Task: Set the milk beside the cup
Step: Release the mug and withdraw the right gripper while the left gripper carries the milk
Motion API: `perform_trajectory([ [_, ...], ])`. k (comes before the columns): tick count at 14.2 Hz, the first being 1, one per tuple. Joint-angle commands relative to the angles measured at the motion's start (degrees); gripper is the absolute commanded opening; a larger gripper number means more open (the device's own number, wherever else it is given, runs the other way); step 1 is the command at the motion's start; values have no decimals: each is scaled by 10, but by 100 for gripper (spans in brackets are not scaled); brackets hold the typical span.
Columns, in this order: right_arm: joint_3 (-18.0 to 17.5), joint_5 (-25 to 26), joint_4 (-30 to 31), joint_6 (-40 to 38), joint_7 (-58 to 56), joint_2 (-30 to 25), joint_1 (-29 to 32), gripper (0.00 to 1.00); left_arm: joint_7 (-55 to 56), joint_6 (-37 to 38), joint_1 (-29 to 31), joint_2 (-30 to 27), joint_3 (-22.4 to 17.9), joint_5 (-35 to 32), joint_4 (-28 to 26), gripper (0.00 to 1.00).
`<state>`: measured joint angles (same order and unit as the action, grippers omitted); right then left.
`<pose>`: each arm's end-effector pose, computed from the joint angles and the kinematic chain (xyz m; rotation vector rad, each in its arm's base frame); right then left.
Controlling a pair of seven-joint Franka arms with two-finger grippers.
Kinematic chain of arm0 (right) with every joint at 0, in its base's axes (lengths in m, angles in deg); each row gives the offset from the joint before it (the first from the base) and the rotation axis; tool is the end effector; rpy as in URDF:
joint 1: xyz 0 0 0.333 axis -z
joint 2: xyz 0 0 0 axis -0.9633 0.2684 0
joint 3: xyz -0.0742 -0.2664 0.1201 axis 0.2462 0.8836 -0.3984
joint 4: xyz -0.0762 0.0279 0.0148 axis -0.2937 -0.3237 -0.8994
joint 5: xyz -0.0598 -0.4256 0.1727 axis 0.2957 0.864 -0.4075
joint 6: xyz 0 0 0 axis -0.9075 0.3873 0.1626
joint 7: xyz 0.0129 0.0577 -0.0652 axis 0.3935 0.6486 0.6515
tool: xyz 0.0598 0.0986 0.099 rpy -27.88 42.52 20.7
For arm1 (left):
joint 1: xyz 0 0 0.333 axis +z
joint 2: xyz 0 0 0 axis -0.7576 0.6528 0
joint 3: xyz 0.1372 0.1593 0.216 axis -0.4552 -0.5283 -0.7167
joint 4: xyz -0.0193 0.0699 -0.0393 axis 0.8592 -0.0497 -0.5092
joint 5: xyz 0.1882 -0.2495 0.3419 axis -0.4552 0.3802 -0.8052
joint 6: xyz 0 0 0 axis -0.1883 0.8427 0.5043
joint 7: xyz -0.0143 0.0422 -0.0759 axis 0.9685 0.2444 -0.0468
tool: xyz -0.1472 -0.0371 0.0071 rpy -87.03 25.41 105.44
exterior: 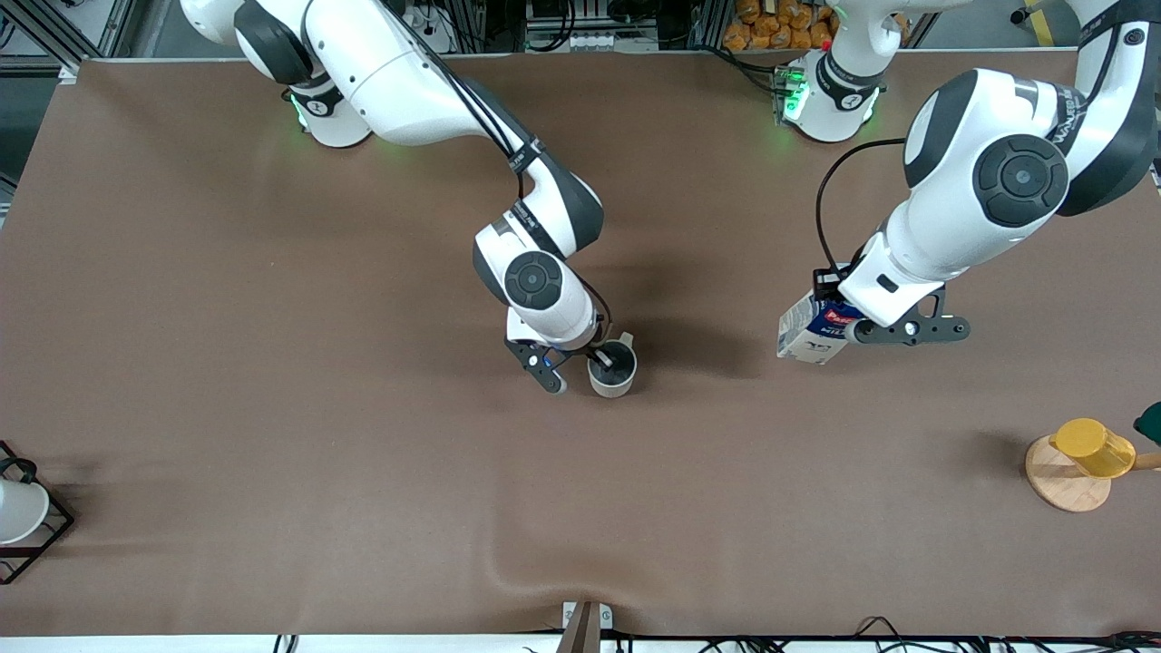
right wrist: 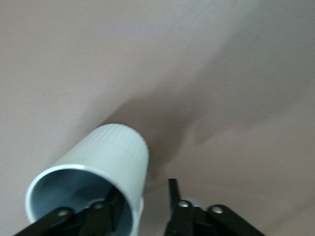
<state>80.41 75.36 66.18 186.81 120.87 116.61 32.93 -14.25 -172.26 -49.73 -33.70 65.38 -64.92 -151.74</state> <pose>0.6101 0.5417 0.1643 -2.7477 1.2319 0.2319 0.6299 -0.2032 0.3959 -3.1120 -0.0148 0.1905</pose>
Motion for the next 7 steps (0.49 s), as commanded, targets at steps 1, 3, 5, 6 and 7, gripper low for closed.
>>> perform_trajectory([
  [1, -4, -1, -55, -121, -4, -14, 44, 100, 23, 11, 0, 3, 8, 10, 8, 0],
  [3, -6, -1, -84, -235, -68, -37, 90, 100, 41, 11, -7, 4, 9, 10, 9, 0],
  [5, 2, 6, -82, -321, -167, -85, 134, 100, 86, 12, -41, 12, 9, 19, 18, 0],
  [6, 5, 10, -82, -349, -233, -103, 167, 100, 115, 17, -60, 20, 9, 22, 30, 0],
  [7, 4, 10, -80, -372, -293, -118, 198, 100, 148, 26, -86, 35, 9, 26, 49, 0],
])
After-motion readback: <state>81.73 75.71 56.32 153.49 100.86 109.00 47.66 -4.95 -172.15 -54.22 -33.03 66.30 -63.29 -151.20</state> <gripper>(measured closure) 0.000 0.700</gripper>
